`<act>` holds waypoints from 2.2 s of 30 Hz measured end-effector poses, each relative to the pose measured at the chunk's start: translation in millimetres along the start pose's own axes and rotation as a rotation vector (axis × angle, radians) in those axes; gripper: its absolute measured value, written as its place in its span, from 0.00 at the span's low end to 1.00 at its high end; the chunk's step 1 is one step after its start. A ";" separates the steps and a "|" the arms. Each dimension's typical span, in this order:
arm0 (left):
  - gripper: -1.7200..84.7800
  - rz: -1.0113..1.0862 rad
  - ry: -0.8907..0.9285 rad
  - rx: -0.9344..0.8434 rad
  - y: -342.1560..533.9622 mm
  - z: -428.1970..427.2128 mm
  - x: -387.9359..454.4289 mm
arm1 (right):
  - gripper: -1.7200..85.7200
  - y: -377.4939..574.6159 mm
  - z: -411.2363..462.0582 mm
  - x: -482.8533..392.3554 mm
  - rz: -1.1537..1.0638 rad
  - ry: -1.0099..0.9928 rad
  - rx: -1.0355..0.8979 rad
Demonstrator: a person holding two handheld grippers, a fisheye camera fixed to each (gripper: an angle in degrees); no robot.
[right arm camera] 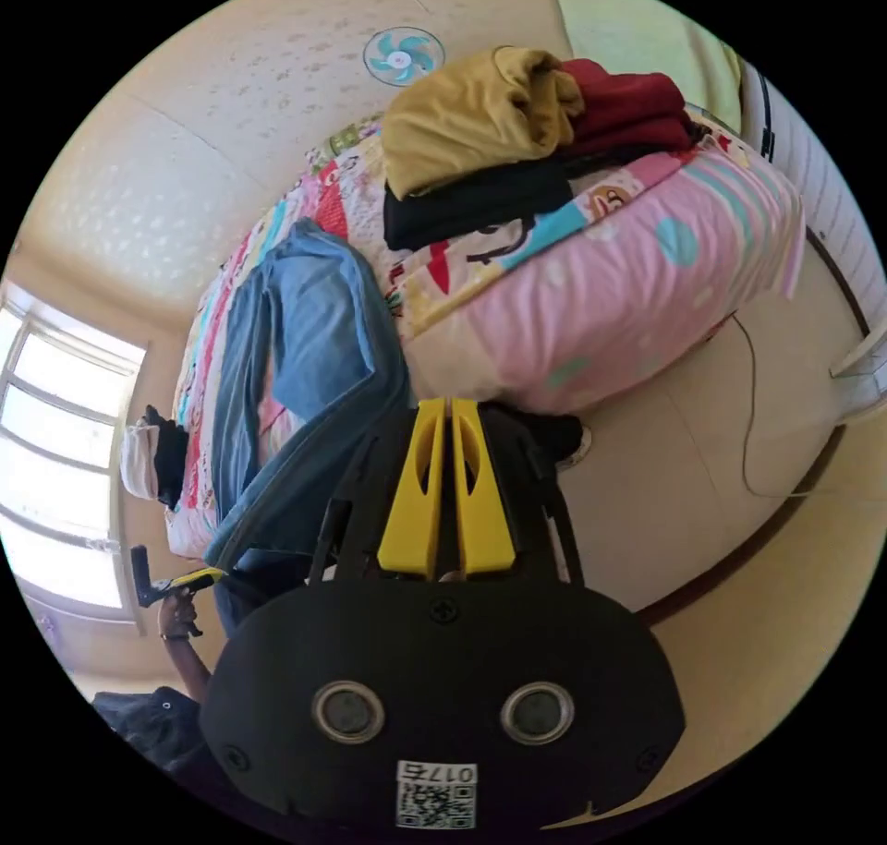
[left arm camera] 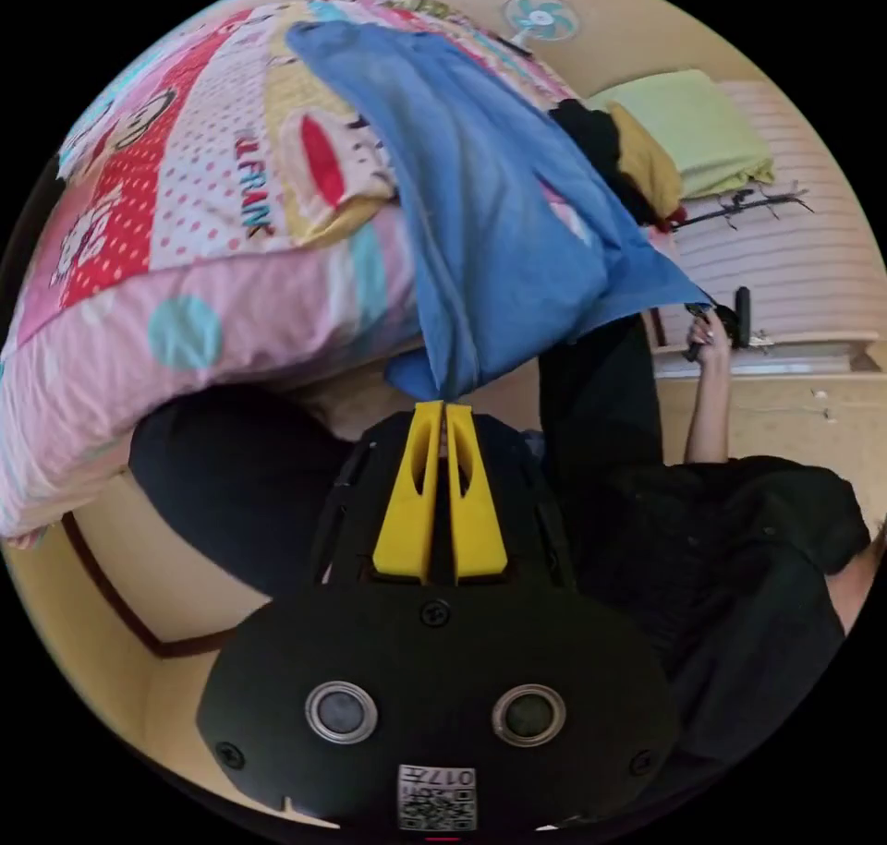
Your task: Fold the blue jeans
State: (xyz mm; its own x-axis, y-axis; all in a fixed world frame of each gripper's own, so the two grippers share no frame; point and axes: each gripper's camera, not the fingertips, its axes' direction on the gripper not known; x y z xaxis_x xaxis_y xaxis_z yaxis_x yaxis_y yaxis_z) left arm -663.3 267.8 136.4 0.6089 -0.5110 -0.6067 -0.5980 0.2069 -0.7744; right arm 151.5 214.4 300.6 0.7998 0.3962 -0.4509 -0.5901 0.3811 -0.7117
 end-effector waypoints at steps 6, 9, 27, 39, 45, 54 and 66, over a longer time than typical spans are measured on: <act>0.12 -0.087 0.173 0.300 15.4 -2.4 -22.3 | 0.11 12.6 40.8 -125.9 -0.400 -0.317 -0.054; 0.13 -0.046 0.114 0.417 -12.5 14.7 -1.3 | 0.13 23.7 106.3 -208.7 -0.572 -0.405 -0.278; 0.01 -0.164 0.084 0.204 39.0 -22.0 -69.3 | 0.07 61.4 100.0 -187.8 -0.618 -0.309 -0.479; 0.14 0.302 0.342 0.147 -104.1 105.2 134.8 | 0.14 28.2 59.8 -36.4 -0.221 0.053 -0.335; 0.08 0.117 0.499 -0.119 -162.5 234.7 145.7 | 0.05 41.4 32.2 -15.9 -0.340 -0.112 -0.366; 0.02 0.405 0.807 -0.186 -65.6 105.9 156.5 | 0.04 50.6 -9.0 51.9 -0.304 -0.461 -0.258; 0.13 0.129 0.707 -0.166 -13.7 117.4 69.7 | 0.15 73.5 48.8 17.4 -0.360 -0.276 -0.332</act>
State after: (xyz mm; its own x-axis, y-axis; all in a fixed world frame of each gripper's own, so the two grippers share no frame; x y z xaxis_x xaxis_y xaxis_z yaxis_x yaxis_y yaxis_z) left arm -551.5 327.3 83.7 0.0803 -0.9186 -0.3869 -0.7473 0.2014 -0.6332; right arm 116.6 290.0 266.7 0.8595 0.5107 -0.0225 -0.1832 0.2667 -0.9462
